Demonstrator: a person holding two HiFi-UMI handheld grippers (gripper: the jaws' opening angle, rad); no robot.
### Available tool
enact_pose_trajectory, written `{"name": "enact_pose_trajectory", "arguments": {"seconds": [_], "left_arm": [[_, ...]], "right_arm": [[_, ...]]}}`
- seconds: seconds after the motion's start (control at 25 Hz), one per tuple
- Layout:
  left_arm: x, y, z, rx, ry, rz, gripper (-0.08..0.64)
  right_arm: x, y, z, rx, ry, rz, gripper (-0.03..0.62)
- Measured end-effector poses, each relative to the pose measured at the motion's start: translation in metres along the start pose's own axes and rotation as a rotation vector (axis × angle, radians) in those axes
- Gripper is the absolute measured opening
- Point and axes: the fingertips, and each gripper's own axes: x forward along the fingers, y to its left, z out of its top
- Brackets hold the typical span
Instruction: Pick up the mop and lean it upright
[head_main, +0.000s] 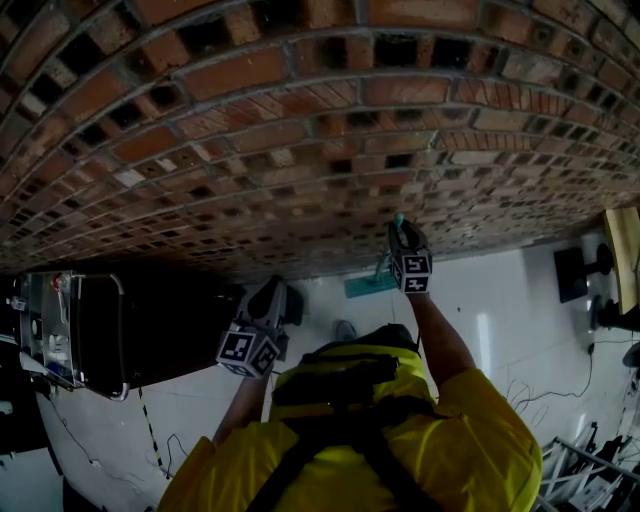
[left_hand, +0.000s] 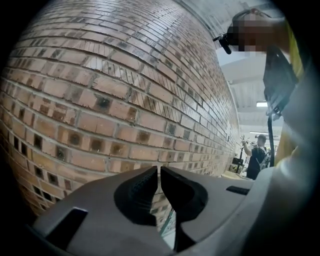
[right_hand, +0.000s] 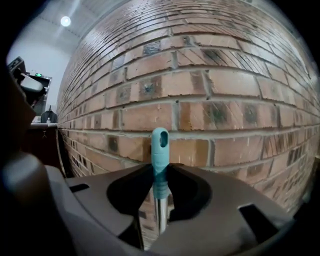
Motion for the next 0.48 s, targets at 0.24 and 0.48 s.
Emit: {"name": "enact_pose_trajectory", "arguments": {"seconds": [0.24,0.48], "left_arm": [[0.009,0.002,-0.008,-0.012,0.02,0.001,0.025],[0.019,-0.006,-0.01,-0.018,0.027,-0.032,0.025]], "right_arm": [[0.023,0.0,-0.003,0.007,0.032,-0.035,0.104],[0.021,0.0,-0.005,0.004,0.045,-0.037,0.164]]}}
